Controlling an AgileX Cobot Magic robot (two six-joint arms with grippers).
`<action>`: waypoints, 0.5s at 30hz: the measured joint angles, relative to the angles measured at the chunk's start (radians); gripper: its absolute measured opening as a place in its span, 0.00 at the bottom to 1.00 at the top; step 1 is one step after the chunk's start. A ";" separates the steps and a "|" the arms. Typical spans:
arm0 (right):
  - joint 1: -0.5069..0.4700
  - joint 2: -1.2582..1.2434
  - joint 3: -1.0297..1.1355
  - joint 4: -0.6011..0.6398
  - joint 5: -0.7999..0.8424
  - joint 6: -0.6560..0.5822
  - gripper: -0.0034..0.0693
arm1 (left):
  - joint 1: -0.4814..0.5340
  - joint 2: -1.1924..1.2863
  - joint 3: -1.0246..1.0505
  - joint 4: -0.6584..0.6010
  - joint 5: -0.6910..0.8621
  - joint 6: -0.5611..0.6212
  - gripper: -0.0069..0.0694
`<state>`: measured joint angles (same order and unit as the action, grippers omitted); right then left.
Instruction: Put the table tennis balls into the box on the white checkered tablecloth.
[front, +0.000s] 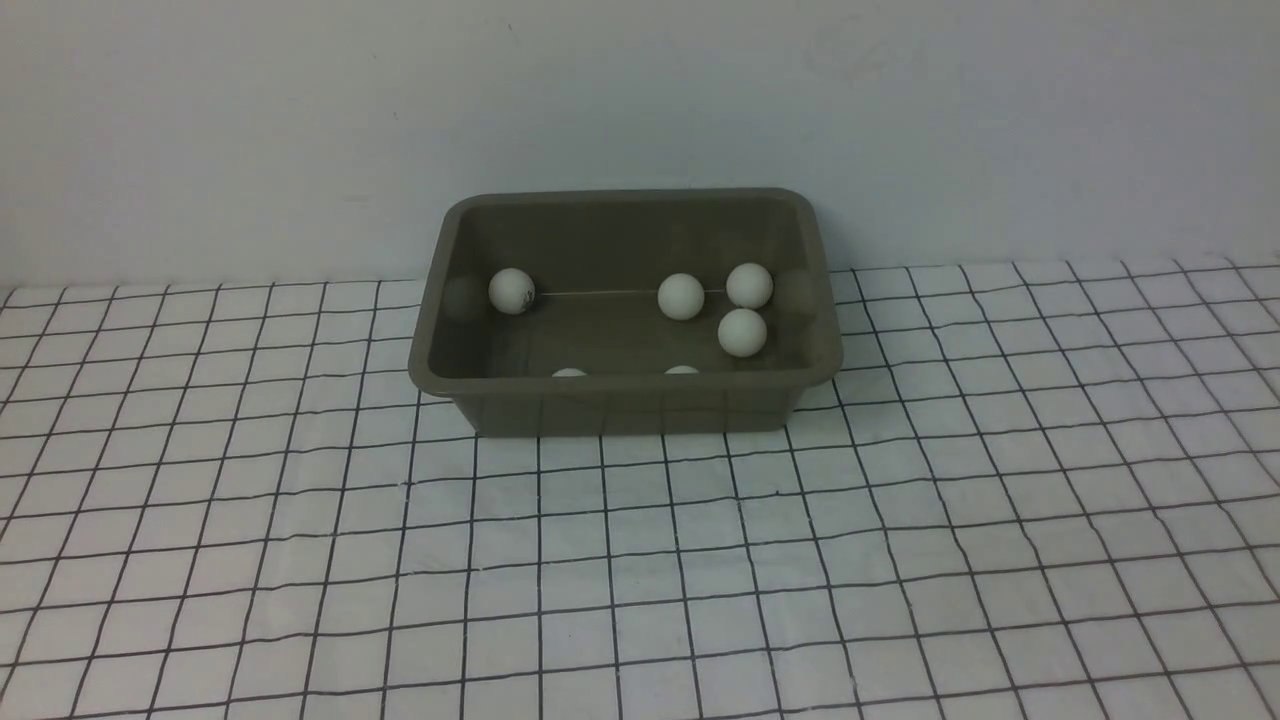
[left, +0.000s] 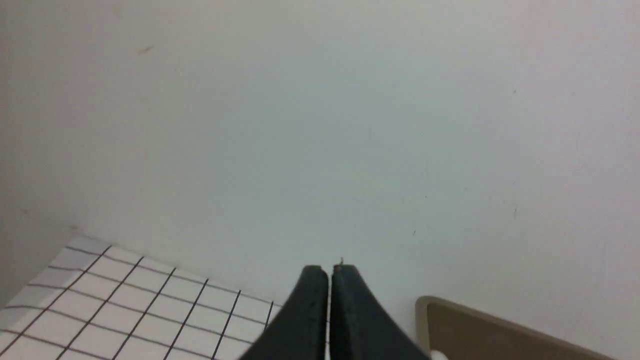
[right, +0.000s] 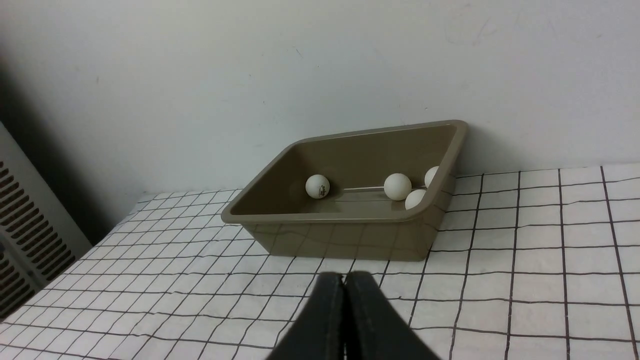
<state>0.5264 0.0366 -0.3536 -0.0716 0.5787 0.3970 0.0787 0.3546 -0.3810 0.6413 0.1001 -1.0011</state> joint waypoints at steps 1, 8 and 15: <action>0.000 0.000 0.000 0.000 0.000 0.000 0.02 | 0.000 -0.022 0.000 -0.002 -0.003 -0.013 0.09; 0.000 0.000 0.000 0.000 0.000 0.000 0.02 | 0.000 -0.036 0.016 -0.020 -0.085 -0.113 0.09; 0.000 0.000 0.000 0.000 0.000 0.000 0.02 | 0.000 -0.067 0.156 -0.360 -0.148 0.227 0.09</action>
<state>0.5264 0.0366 -0.3536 -0.0716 0.5790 0.3970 0.0787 0.2873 -0.2252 0.2818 -0.0484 -0.7746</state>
